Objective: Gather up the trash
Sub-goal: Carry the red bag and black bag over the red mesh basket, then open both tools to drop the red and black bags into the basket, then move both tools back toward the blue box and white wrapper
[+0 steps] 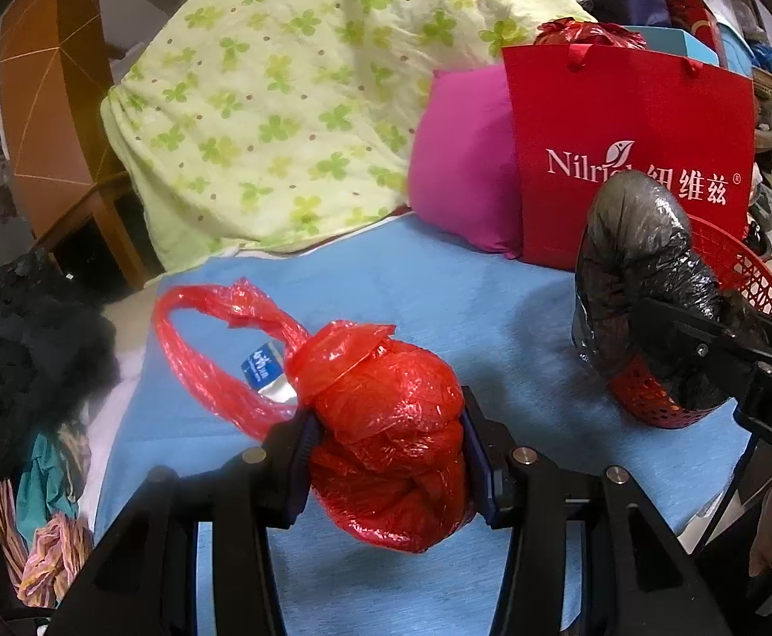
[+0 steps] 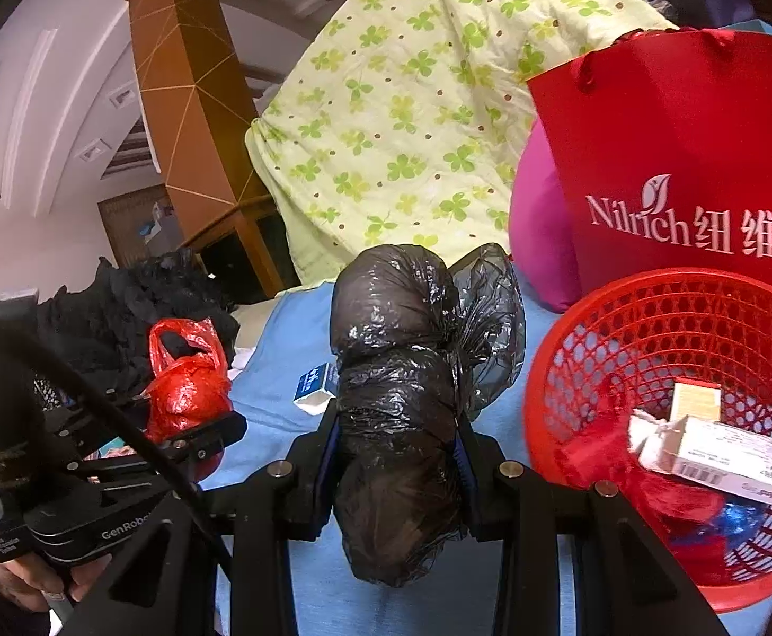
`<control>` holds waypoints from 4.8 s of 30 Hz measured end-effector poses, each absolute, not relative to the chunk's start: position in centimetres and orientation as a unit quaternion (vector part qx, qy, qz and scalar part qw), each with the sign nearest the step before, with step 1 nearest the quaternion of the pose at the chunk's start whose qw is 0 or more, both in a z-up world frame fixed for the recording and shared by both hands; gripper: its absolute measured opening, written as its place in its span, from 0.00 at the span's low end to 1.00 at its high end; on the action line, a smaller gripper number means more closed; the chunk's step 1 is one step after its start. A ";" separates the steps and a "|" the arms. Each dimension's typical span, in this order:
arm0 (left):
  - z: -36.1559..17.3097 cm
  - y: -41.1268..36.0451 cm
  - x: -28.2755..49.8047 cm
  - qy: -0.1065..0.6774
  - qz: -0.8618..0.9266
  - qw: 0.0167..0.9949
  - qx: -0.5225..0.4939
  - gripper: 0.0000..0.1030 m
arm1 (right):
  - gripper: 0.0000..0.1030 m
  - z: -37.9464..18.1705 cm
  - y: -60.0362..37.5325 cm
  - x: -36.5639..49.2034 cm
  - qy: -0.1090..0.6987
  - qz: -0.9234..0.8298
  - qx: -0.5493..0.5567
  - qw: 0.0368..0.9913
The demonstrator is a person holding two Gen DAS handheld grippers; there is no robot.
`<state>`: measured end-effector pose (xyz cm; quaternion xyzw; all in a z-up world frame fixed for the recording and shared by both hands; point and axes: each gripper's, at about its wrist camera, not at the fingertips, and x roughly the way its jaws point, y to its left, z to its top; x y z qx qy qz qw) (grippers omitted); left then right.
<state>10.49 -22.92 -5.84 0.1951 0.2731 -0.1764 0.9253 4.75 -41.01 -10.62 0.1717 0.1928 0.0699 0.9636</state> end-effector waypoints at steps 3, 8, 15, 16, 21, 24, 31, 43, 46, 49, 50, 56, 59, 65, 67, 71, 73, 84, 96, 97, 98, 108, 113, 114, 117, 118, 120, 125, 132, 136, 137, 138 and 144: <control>-5.9 -23.6 10.4 0.274 -0.181 0.923 0.200 0.49 | 0.38 -10.5 -41.6 4.3 0.187 0.067 0.178 0.964; -5.7 -24.7 10.1 0.272 -0.188 0.921 0.207 0.49 | 0.38 -10.4 -42.2 3.5 0.179 0.060 0.187 0.964; -5.2 -26.2 9.4 0.262 -0.200 0.919 0.217 0.49 | 0.38 -10.1 -43.5 2.6 0.168 0.052 0.201 0.964; -5.1 -26.5 9.3 0.261 -0.202 0.919 0.218 0.49 | 0.38 -10.1 -43.7 2.5 0.166 0.050 0.202 0.964; -4.7 -27.6 9.1 0.256 -0.208 0.917 0.223 0.49 | 0.38 -10.2 -45.1 1.7 0.155 0.038 0.219 0.963; -4.5 -28.5 8.9 0.253 -0.215 0.916 0.225 0.49 | 0.39 -10.2 -46.1 1.1 0.148 0.030 0.229 0.962; -4.2 -30.5 8.1 0.242 -0.232 0.913 0.234 0.49 | 0.39 -10.3 -48.2 -0.3 0.135 0.011 0.248 0.959; -4.1 -34.1 6.8 0.230 -0.263 0.904 0.248 0.49 | 0.40 -10.7 -51.4 -2.5 0.113 -0.015 0.283 0.952; -4.1 -34.8 6.6 0.227 -0.269 0.902 0.251 0.49 | 0.40 -10.7 -51.8 -3.0 0.109 -0.023 0.285 0.952; -4.1 -35.5 6.5 0.225 -0.276 0.899 0.254 0.49 | 0.40 -10.7 -52.2 -3.3 0.107 -0.029 0.290 0.951; -4.1 -35.8 6.5 0.224 -0.279 0.898 0.255 0.49 | 0.40 -10.8 -52.3 -3.4 0.106 -0.031 0.292 0.950; -4.0 -37.1 6.5 0.217 -0.291 0.895 0.261 0.49 | 0.40 -10.6 -52.9 -4.0 0.095 -0.042 0.300 0.948; -4.0 -37.9 6.7 0.216 -0.297 0.893 0.262 0.49 | 0.40 -10.5 -53.3 -4.2 0.088 -0.049 0.307 0.946; -4.2 -39.5 7.5 0.213 -0.313 0.886 0.266 0.49 | 0.40 -10.3 -54.8 -3.6 0.082 -0.057 0.331 0.938; -4.2 -39.9 7.7 0.215 -0.324 0.883 0.262 0.49 | 0.40 -10.2 -55.2 -3.0 0.083 -0.055 0.343 0.934; -4.4 -40.8 8.0 0.217 -0.346 0.875 0.261 0.49 | 0.40 -10.0 -55.4 -2.4 0.083 -0.058 0.346 0.933; -4.6 -41.2 7.9 0.214 -0.354 0.870 0.267 0.49 | 0.40 -10.0 -55.7 -2.2 0.082 -0.059 0.350 0.931; -4.9 -42.3 7.7 0.228 -0.398 0.851 0.253 0.49 | 0.40 -11.2 -58.6 -2.3 0.068 -0.059 0.413 0.906; -5.2 -42.6 8.2 0.244 -0.430 0.838 0.230 0.49 | 0.40 -11.2 -58.8 -1.7 0.075 -0.050 0.413 0.906; -5.2 -42.7 8.3 0.244 -0.431 0.838 0.231 0.49 | 0.40 -11.2 -58.9 -1.7 0.075 -0.049 0.413 0.906; -5.3 -42.7 8.3 0.244 -0.430 0.838 0.232 0.49 | 0.40 -11.3 -59.0 -1.7 0.075 -0.049 0.412 0.907; -5.6 -43.1 9.1 0.251 -0.429 0.837 0.230 0.50 | 0.40 -11.4 -59.2 -1.5 0.078 -0.047 0.412 0.906; -5.6 -43.1 9.4 0.251 -0.431 0.836 0.229 0.50 | 0.40 -11.3 -59.1 -1.3 0.080 -0.049 0.411 0.907; -5.6 -43.1 9.5 0.251 -0.433 0.835 0.230 0.50 | 0.40 -11.3 -59.2 -1.3 0.079 -0.051 0.411 0.907; -5.4 -43.0 9.7 0.250 -0.437 0.833 0.229 0.50 | 0.41 -11.3 -59.3 -1.2 0.078 -0.055 0.416 0.904; -5.4 -42.9 9.8 0.249 -0.437 0.833 0.229 0.50 | 0.41 -11.3 -59.4 -1.1 0.078 -0.056 0.417 0.904; -5.5 -42.9 10.0 0.251 -0.437 0.833 0.228 0.50 | 0.42 -11.3 -59.3 -0.9 0.080 -0.055 0.418 0.903; -5.6 -42.7 10.6 0.266 -0.450 0.827 0.209 0.57 | 0.58 -11.1 -59.0 -0.7 0.084 -0.068 0.413 0.904; -5.6 -41.9 10.1 0.262 -0.444 0.834 0.199 0.72 | 0.66 -11.2 -59.2 -1.4 0.074 -0.071 0.418 0.903; -5.3 -39.9 9.7 0.253 -0.439 0.843 0.181 0.75 | 0.66 -10.9 -58.8 -1.4 0.074 -0.068 0.405 0.909; -5.3 -39.0 9.7 0.251 -0.433 0.847 0.176 0.76 | 0.66 -10.8 -58.6 -1.4 0.073 -0.066 0.400 0.911; -5.4 -38.1 9.7 0.251 -0.426 0.852 0.173 0.76 | 0.66 -10.6 -58.3 -1.4 0.071 -0.066 0.395 0.913; -6.8 -31.8 11.0 0.268 -0.369 0.878 0.146 0.77 | 0.66 -9.3 -56.1 -1.0 0.055 -0.048 0.362 0.929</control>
